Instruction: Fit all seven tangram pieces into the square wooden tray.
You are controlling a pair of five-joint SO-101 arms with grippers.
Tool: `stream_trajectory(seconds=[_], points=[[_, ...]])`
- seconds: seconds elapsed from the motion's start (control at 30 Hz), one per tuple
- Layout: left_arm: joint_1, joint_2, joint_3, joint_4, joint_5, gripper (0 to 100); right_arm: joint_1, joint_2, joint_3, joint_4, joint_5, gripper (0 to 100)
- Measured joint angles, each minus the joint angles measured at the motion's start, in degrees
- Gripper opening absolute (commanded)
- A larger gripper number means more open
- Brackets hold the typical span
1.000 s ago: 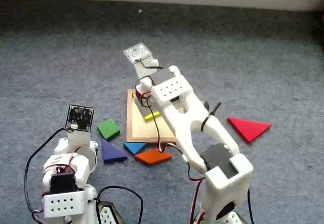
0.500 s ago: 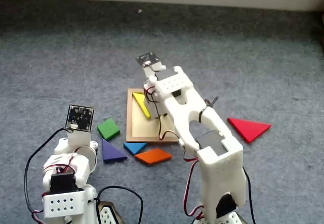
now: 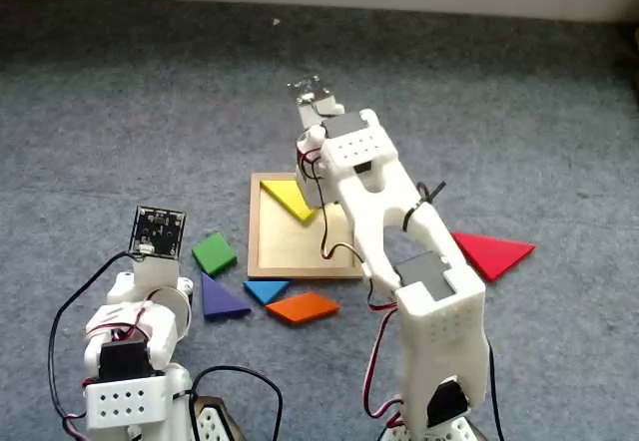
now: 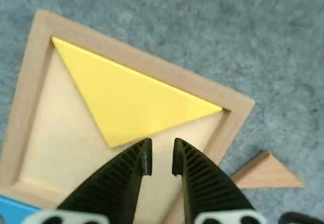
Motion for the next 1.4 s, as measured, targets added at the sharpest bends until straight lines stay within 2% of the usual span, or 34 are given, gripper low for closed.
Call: stream_trajectory(seconds=[0.17, 0.37, 0.73, 0.87, 0.93, 1.17, 1.3, 1.4], points=[[0.0, 0.0, 0.0, 0.0, 0.0, 4, 2.6, -10.4, 0.0, 7.4, 0.0, 7.6], [0.0, 0.0, 0.0, 0.0, 0.0, 4, 12.7, -25.9, 4.2, 11.4, 0.0, 7.6], [0.0, 0.0, 0.0, 0.0, 0.0, 4, 28.8, -41.3, 25.9, 11.3, 0.0, 7.7], [0.0, 0.0, 0.0, 0.0, 0.0, 4, 34.5, -48.8, 36.6, 5.6, -0.4, 7.7], [0.0, 0.0, 0.0, 0.0, 0.0, 4, 36.0, -51.8, 42.4, 1.7, -3.7, 7.7], [0.0, 0.0, 0.0, 0.0, 0.0, 4, 36.2, -55.1, 58.3, -14.2, -23.3, 7.7], [0.0, 0.0, 0.0, 0.0, 0.0, 4, 36.3, -55.8, 63.5, -22.9, -28.2, 7.7], [0.0, 0.0, 0.0, 0.0, 0.0, 4, 35.8, -55.9, 66.7, -23.5, -31.3, 8.1]])
